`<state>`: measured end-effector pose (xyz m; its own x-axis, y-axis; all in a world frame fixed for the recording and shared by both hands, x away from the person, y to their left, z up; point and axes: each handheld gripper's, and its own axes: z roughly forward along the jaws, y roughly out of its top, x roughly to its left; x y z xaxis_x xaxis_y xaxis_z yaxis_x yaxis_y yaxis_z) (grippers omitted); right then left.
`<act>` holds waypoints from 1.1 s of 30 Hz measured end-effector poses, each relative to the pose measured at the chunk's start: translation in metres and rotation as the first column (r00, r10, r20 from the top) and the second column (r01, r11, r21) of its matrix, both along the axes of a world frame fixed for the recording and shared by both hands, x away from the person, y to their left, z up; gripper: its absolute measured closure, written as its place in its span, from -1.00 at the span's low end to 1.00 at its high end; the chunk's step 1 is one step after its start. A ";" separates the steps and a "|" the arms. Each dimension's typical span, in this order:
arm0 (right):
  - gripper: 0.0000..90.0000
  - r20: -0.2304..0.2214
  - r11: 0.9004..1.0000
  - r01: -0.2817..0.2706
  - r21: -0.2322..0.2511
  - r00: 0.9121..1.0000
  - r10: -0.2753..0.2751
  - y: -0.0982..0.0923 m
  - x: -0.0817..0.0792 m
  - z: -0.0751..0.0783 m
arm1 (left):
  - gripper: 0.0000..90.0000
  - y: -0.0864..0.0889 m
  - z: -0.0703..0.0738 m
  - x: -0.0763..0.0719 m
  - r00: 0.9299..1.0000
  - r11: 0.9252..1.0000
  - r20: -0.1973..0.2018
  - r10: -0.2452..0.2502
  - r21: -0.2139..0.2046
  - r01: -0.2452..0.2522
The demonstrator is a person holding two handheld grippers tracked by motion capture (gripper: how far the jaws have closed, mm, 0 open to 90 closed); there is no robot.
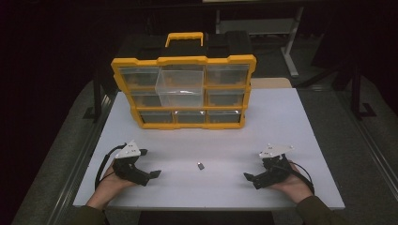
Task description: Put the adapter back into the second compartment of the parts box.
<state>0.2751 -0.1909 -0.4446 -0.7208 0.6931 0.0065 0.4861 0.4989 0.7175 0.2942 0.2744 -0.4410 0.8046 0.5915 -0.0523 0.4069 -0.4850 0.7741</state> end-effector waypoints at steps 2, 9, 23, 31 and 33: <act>-1.00 -0.002 1.000 0.003 0.003 1.000 -0.003 0.000 -0.001 0.000 | -1.00 0.000 0.001 0.000 1.000 1.000 -0.003 -0.003 -0.002 0.003; -1.00 0.002 1.000 -0.008 0.019 1.000 0.008 -0.002 -0.001 0.003 | -1.00 -0.002 0.003 0.001 1.000 1.000 -0.012 -0.007 -0.006 0.006; -1.00 -0.011 0.999 -0.016 0.044 1.000 0.017 0.000 0.001 0.005 | -1.00 -0.008 0.008 0.002 1.000 0.999 -0.003 -0.017 -0.041 0.017; -1.00 -0.005 0.998 -0.015 0.053 1.000 0.015 -0.001 0.000 0.004 | -1.00 -0.013 0.009 0.005 0.999 0.998 -0.012 -0.030 -0.055 0.029; -1.00 -0.008 0.998 -0.014 0.058 1.000 0.015 -0.001 0.000 0.004 | -1.00 -0.016 0.009 0.005 0.999 0.998 -0.014 -0.037 -0.055 0.036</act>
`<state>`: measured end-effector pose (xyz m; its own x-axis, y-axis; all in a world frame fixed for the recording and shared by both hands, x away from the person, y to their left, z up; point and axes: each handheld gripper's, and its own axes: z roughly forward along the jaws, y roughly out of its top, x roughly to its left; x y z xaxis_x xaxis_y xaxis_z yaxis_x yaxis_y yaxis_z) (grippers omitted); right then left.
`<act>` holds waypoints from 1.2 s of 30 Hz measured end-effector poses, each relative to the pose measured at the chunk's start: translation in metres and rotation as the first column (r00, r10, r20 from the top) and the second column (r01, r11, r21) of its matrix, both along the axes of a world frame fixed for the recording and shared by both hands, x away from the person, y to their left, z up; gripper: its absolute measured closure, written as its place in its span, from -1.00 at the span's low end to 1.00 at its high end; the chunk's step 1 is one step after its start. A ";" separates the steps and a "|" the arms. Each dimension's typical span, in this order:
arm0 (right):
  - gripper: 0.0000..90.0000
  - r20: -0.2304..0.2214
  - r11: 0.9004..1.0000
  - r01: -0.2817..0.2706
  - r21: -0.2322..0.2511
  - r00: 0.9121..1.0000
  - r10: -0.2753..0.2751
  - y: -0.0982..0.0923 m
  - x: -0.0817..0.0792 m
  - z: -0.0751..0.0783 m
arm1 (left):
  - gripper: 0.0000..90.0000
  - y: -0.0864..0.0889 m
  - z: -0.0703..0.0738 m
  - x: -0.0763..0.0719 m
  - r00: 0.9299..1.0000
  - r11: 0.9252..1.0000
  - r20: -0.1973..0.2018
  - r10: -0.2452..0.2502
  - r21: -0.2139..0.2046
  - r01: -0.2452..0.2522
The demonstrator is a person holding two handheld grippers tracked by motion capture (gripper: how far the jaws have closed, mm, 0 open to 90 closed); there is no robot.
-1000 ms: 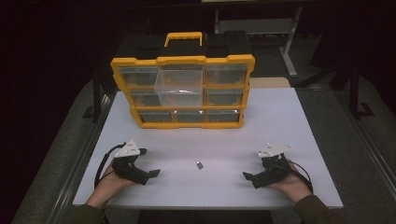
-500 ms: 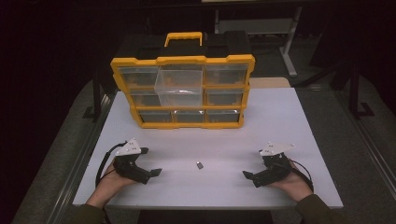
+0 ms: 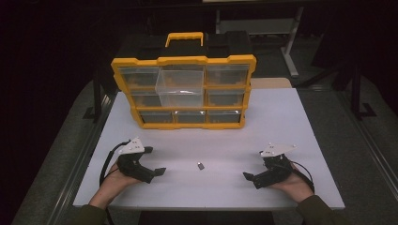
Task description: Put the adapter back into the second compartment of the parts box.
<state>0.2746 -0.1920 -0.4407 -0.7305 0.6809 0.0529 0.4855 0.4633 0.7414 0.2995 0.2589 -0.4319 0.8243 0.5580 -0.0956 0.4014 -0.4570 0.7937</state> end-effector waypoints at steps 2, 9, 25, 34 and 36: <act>-1.00 -0.003 1.000 0.002 0.000 1.000 -0.002 0.000 0.000 0.000 | -1.00 -0.001 0.000 0.000 1.000 1.000 0.000 -0.003 0.002 0.003; -1.00 -0.015 1.000 -0.006 -0.002 1.000 0.006 0.001 0.000 0.000 | -1.00 -0.005 0.000 0.000 1.000 1.000 -0.006 -0.016 -0.005 0.016; -1.00 -0.001 1.000 -0.020 0.008 1.000 0.020 -0.001 0.004 -0.002 | -1.00 -0.025 0.001 0.006 0.998 0.998 -0.017 -0.065 -0.005 0.065; -1.00 0.006 1.000 -0.009 0.024 1.000 0.009 -0.001 0.006 -0.002 | -1.00 -0.036 0.002 0.007 0.997 0.997 -0.006 -0.081 -0.011 0.081; -1.00 0.006 1.000 -0.009 0.025 1.000 0.009 -0.001 0.006 -0.002 | -1.00 -0.038 0.002 0.008 0.996 0.996 -0.007 -0.085 -0.009 0.084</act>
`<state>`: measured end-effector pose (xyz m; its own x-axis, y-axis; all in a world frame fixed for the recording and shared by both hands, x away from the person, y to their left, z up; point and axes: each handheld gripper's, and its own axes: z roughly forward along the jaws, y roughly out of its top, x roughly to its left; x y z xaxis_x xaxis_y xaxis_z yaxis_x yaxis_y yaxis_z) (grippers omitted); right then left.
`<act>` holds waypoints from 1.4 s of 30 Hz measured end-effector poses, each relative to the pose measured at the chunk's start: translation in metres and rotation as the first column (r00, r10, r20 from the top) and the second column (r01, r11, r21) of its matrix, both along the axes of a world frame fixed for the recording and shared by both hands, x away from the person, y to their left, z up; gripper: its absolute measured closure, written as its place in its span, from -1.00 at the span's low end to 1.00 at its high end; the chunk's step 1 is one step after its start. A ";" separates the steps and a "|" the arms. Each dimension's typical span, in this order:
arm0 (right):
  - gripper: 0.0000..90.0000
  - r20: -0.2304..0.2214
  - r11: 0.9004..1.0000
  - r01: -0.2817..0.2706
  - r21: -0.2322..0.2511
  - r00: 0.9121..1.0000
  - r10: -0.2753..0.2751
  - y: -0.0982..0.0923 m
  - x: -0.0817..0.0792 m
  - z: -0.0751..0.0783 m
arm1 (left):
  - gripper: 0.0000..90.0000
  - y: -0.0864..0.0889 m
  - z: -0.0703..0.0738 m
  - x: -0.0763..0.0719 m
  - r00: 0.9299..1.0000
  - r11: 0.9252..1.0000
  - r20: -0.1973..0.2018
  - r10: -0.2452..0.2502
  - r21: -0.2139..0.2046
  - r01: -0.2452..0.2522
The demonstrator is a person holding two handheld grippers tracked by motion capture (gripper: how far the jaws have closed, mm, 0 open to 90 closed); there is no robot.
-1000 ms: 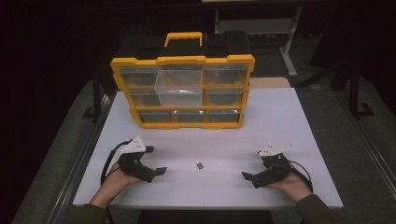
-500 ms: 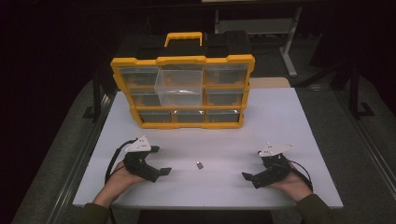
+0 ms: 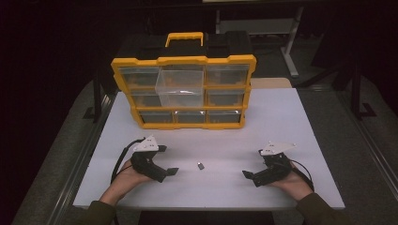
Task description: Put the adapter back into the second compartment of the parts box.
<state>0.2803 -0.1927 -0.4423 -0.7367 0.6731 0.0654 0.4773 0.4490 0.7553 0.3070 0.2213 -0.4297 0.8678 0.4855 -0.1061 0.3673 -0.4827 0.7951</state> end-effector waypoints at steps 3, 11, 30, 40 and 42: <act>-1.00 0.004 1.000 0.001 0.008 1.000 -0.001 0.000 0.000 0.001 | -1.00 -0.006 0.001 0.001 1.000 1.000 0.002 -0.011 0.003 0.011; -1.00 0.007 1.000 -0.004 0.002 1.000 0.004 0.002 -0.001 0.001 | -1.00 -0.015 0.002 0.003 1.000 1.000 0.000 -0.029 -0.006 0.029; -1.00 -0.002 1.000 -0.017 -0.005 1.000 0.017 0.003 -0.001 0.000 | -1.00 -0.028 0.006 0.008 0.999 0.999 -0.002 -0.037 -0.023 0.037; -1.00 -0.002 1.000 -0.019 -0.002 1.000 0.019 0.003 -0.001 0.000 | -1.00 -0.038 0.009 0.011 0.999 0.998 0.000 -0.050 -0.035 0.050; -1.00 -0.003 1.000 -0.019 -0.002 1.000 0.019 0.003 -0.001 0.000 | -1.00 -0.039 0.009 0.012 0.999 0.998 0.001 -0.052 -0.033 0.052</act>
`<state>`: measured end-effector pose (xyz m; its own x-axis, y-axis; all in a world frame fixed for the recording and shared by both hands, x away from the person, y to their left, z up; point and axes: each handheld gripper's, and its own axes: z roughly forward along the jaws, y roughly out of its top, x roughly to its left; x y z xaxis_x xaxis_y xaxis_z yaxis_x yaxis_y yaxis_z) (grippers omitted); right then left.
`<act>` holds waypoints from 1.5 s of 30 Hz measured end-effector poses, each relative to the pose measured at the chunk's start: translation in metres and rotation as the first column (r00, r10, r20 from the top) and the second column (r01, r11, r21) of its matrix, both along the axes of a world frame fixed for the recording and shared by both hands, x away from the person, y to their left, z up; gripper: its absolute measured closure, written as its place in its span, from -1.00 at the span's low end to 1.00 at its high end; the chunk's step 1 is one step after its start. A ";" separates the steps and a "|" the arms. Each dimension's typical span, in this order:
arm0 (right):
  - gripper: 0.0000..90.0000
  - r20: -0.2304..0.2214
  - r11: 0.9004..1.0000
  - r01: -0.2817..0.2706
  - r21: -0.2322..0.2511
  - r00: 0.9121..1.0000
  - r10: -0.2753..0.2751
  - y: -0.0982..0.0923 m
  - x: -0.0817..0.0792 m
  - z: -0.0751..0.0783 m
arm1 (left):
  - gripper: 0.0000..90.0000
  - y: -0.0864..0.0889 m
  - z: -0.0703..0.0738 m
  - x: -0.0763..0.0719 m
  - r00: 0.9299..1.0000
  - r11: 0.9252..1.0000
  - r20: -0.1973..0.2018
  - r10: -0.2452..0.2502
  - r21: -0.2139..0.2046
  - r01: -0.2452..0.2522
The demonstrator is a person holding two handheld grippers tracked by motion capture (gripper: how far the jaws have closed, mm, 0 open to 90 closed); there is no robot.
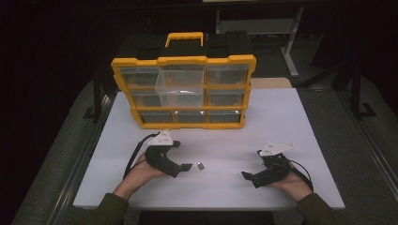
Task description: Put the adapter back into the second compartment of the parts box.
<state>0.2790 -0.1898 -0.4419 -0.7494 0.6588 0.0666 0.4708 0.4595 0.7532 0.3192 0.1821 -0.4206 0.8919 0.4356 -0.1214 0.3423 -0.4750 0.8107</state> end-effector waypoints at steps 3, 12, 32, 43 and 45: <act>-1.00 -0.001 1.000 0.000 0.001 1.000 0.000 0.000 0.000 0.000 | -1.00 -0.002 0.001 0.001 1.000 1.000 0.001 -0.003 -0.002 0.003; -1.00 -0.005 1.000 -0.001 0.002 1.000 0.001 0.000 0.000 0.000 | -1.00 -0.009 0.002 0.004 1.000 1.000 0.002 -0.015 -0.004 0.015; -1.00 -0.004 1.000 -0.002 0.002 1.000 0.002 0.000 0.000 0.000 | -1.00 -0.026 0.001 0.009 0.999 0.999 -0.007 -0.040 -0.002 0.040; -1.00 -0.006 1.000 -0.003 0.004 1.000 0.003 0.000 -0.001 0.000 | -1.00 -0.038 -0.002 0.009 0.999 0.999 -0.011 -0.046 0.005 0.046; -1.00 -0.006 1.000 -0.004 0.003 1.000 0.004 0.000 -0.001 0.000 | -1.00 -0.040 -0.003 0.009 0.999 0.999 -0.010 -0.046 0.008 0.046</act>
